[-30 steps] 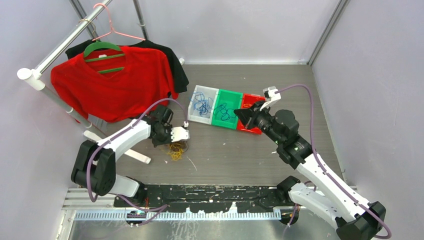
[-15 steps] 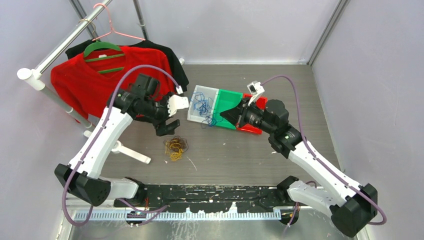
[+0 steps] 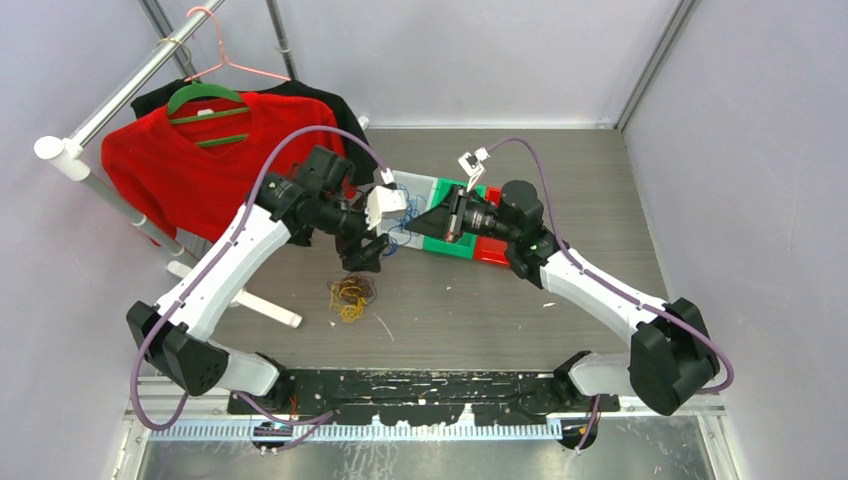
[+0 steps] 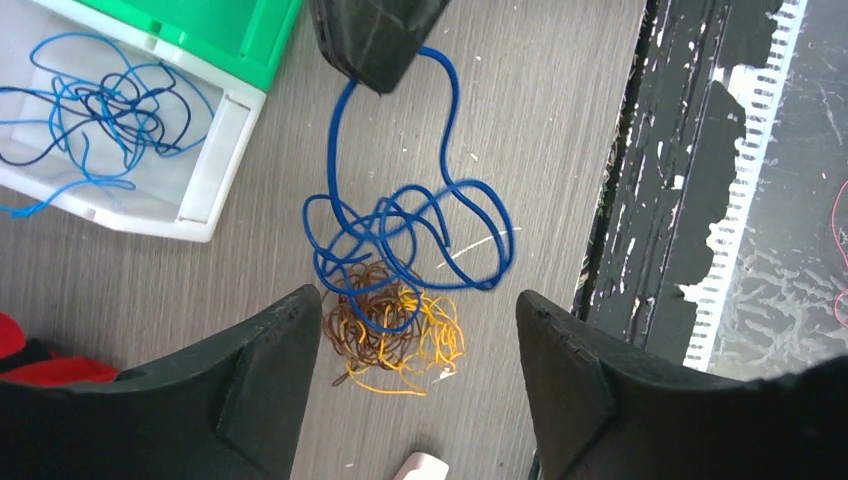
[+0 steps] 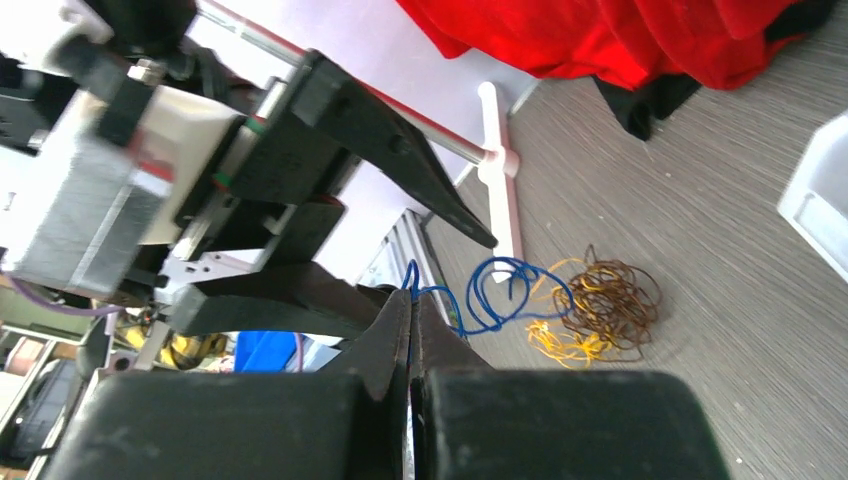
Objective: Untangle the cables
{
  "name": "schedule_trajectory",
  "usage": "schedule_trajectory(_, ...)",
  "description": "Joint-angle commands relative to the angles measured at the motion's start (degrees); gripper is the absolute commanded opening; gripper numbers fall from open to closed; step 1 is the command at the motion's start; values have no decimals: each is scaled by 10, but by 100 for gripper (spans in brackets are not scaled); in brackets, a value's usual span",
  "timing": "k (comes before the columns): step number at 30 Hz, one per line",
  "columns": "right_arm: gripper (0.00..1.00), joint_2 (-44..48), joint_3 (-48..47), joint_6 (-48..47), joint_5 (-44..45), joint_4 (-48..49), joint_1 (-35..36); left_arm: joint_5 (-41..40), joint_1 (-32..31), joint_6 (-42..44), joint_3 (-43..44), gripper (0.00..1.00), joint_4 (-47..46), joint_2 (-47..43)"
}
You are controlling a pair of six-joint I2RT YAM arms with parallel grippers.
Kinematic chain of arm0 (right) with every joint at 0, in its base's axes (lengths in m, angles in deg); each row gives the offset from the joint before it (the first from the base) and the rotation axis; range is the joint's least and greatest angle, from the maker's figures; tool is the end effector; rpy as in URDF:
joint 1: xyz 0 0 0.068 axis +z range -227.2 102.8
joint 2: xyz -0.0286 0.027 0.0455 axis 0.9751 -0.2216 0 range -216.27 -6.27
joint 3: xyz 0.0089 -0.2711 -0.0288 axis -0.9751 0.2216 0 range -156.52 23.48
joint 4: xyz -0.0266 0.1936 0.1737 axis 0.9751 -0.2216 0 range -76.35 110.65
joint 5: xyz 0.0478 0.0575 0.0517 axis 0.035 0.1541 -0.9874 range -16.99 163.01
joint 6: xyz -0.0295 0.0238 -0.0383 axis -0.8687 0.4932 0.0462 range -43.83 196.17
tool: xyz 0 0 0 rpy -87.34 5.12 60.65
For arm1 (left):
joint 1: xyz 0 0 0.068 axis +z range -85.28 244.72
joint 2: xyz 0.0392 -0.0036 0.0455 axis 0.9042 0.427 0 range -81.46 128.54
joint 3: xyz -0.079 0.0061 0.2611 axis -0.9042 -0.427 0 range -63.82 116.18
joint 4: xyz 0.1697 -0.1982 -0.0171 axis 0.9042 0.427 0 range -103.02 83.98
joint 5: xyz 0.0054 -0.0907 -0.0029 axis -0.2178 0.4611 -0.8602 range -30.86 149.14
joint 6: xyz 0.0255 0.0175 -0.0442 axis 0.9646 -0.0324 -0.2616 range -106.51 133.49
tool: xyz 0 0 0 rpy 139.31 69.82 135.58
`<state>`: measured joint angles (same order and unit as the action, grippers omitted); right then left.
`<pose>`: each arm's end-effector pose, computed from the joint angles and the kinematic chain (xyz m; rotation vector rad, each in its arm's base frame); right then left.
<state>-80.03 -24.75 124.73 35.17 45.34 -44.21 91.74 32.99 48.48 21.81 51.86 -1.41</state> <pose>0.2357 0.1791 0.3141 -0.3474 1.8075 1.5748 0.2157 -0.1559 0.3677 1.5453 1.9817 -0.7128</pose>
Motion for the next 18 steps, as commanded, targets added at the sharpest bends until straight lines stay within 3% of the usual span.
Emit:
schedule_trajectory(1,1,1,-35,30,-30,69,2,40,-1,7,5,69,-33,13)
schedule_trajectory(5,1,-7,-38,40,-33,77,2,9,-5,7,-8,56,-67,27)
schedule_trajectory(7,1,-2,-39,28,-23,62,1,-7,-5,15,-13,43,-72,33)
schedule_trajectory(11,1,23,-39,1,-8,28,-7,-41,-4,22,-40,2,-94,26)
schedule_trajectory(18,1,69,-40,-50,20,-50,-34,-6,24,20,-68,0,-73,-3)
